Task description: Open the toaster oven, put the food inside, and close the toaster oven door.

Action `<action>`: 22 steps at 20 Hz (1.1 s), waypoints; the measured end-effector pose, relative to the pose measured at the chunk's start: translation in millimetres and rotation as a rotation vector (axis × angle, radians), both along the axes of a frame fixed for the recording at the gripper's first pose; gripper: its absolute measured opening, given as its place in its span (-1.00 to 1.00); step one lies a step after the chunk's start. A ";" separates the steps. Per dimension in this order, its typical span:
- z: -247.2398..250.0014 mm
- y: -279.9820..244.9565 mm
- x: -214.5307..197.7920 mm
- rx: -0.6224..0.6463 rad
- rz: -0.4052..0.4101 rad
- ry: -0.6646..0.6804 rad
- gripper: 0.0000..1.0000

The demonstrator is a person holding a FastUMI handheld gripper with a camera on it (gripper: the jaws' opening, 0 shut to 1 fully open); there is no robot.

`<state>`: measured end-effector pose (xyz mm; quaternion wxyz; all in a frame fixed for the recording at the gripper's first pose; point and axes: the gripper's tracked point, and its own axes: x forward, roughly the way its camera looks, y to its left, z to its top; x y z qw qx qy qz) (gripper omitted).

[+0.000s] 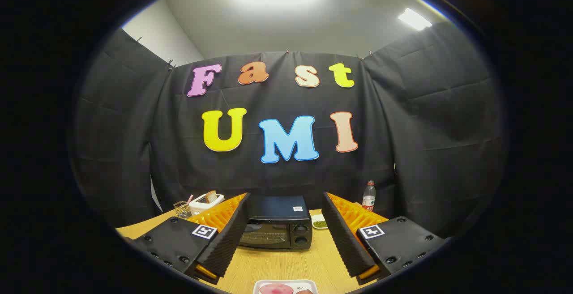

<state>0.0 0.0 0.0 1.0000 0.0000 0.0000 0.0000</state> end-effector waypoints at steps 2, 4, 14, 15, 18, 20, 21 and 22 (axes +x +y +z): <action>-1.3 1.1 1.4 0.008 0.000 0.004 0.98; -2.8 2.4 2.8 0.009 0.003 0.008 0.98; -8.3 9.0 15.7 -0.002 0.020 0.012 0.99; -9.3 9.1 16.3 -0.003 0.020 0.014 0.99; -12.0 9.5 22.3 -0.004 0.019 0.019 0.99; -14.8 11.6 29.1 -0.003 0.019 0.026 0.98; -16.8 14.4 33.2 -0.002 0.019 0.029 0.98; -18.9 17.5 38.2 -0.001 0.022 0.034 0.98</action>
